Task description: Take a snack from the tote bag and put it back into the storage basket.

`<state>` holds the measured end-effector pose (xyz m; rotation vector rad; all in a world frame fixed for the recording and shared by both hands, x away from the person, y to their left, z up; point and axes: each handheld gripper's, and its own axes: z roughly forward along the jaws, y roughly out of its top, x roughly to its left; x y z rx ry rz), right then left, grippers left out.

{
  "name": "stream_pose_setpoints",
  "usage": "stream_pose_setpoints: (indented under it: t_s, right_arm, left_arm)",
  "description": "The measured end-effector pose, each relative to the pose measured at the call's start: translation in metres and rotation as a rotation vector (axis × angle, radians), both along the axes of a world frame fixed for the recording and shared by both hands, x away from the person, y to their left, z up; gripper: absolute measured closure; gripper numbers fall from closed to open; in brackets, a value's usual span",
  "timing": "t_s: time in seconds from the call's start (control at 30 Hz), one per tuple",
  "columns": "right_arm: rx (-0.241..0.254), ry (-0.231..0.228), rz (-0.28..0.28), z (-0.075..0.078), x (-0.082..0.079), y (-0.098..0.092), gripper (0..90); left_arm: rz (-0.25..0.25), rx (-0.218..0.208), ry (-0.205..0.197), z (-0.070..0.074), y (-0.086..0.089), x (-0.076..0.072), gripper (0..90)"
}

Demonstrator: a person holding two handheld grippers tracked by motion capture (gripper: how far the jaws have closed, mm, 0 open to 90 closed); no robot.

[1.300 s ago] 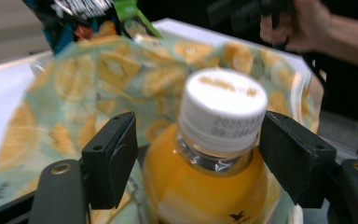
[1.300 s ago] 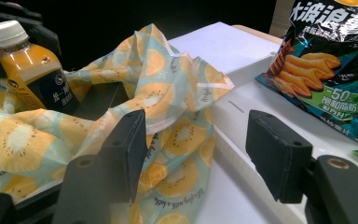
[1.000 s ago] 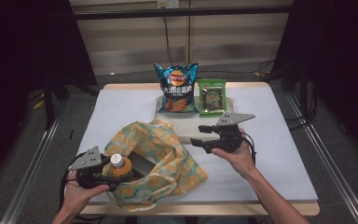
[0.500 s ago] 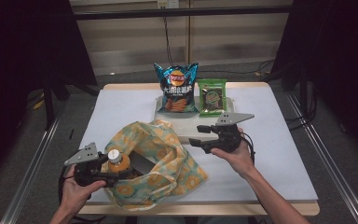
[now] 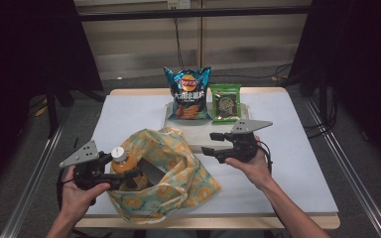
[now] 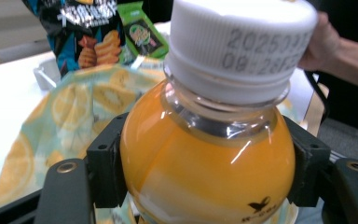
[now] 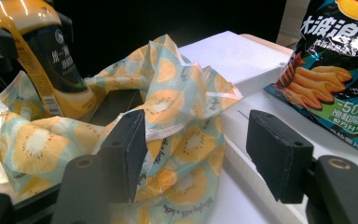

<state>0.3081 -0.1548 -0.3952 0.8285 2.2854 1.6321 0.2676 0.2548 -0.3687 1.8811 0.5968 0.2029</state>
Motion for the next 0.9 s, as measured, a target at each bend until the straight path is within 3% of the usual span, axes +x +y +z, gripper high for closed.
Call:
stream_pose_setpoints:
  t_s: [0.23,0.5,0.9]
  right_arm:
    - [0.015,-0.012,0.009,0.001,-0.005,-0.001,35.7]
    - [0.043,-0.034,0.008,0.002,-0.019,-0.008,30.0]
    - [0.038,-0.061,-0.072,-0.010,-0.049,-0.034,17.8]
  left_arm:
    - [-0.012,-0.010,-0.013,0.010,-0.006,0.006,30.5]
    - [-0.015,-0.015,0.003,0.014,-0.007,0.013,30.6]
    - [-0.010,-0.012,0.001,0.024,-0.012,0.024,30.6]
